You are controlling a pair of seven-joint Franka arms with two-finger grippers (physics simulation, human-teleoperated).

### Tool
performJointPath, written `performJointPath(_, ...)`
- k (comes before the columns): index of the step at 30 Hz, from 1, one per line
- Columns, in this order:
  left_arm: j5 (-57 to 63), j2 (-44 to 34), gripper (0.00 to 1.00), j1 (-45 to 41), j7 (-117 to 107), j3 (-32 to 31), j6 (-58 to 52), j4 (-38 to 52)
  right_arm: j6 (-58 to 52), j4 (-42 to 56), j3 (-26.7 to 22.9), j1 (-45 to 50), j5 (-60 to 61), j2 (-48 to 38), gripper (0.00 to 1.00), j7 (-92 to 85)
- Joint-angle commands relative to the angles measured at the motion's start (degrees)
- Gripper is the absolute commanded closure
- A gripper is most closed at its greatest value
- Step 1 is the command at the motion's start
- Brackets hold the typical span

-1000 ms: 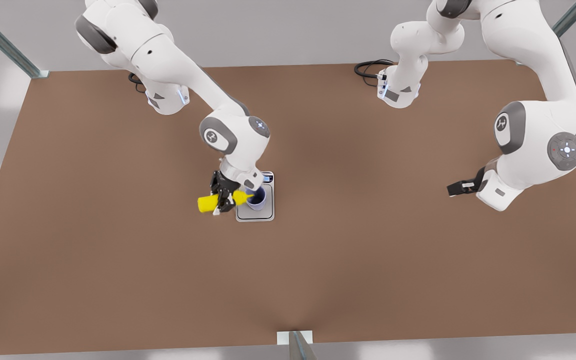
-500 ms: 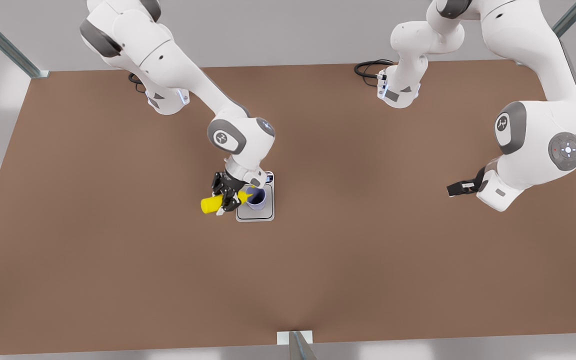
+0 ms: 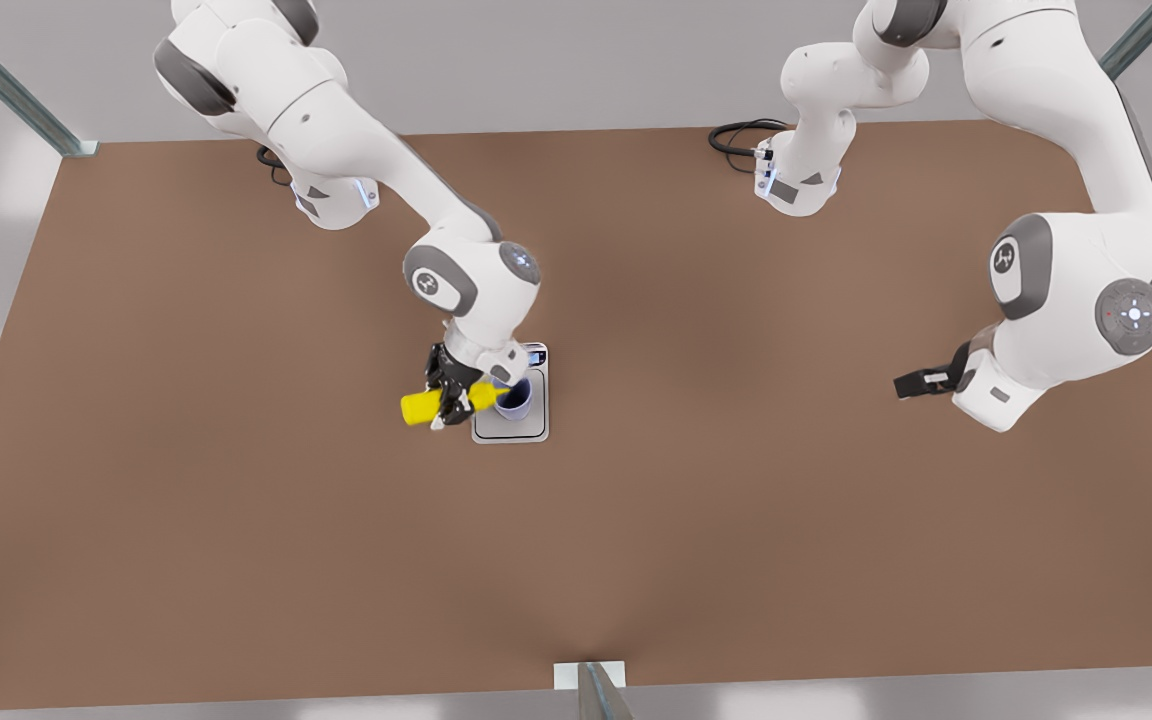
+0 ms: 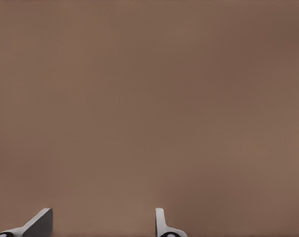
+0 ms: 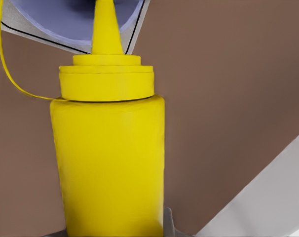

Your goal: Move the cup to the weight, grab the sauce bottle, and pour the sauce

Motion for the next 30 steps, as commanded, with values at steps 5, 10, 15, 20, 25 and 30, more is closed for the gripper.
performJointPath(5, -0.2, 1.1, 0.0, 0.3, 0.1, 0.1, 0.0, 1.8, 5.4, 0.3, 1.3, -8.6, 19.4, -1.0, 0.43, -14.0)
performJointPath(10, -0.3, 1.3, 0.0, 0.2, -0.1, 0.1, 0.0, 1.8, 9.6, 0.0, 1.1, -20.1, 45.8, -0.3, 0.43, -45.0)
performJointPath(15, -0.3, 1.5, 0.0, 0.2, -0.4, 0.1, 0.1, 1.8, 8.7, -0.3, 1.2, -28.5, 69.4, 6.3, 0.43, -69.6)
performJointPath(20, -0.3, 1.8, 0.0, 0.1, -0.7, 0.1, 0.1, 1.8, 0.3, -0.3, 1.1, -37.4, 81.0, 14.7, 0.43, -80.9)
performJointPath(25, -0.3, 1.8, 0.0, 0.0, -1.0, 0.0, -0.1, 1.8, -6.7, -1.5, 1.1, -42.0, 87.1, 21.9, 0.43, -83.8)
performJointPath(30, -0.3, 1.8, 0.0, 0.0, -0.9, 0.0, 0.0, 1.8, -7.6, -1.4, 1.3, -42.2, 89.1, 24.8, 0.43, -87.7)
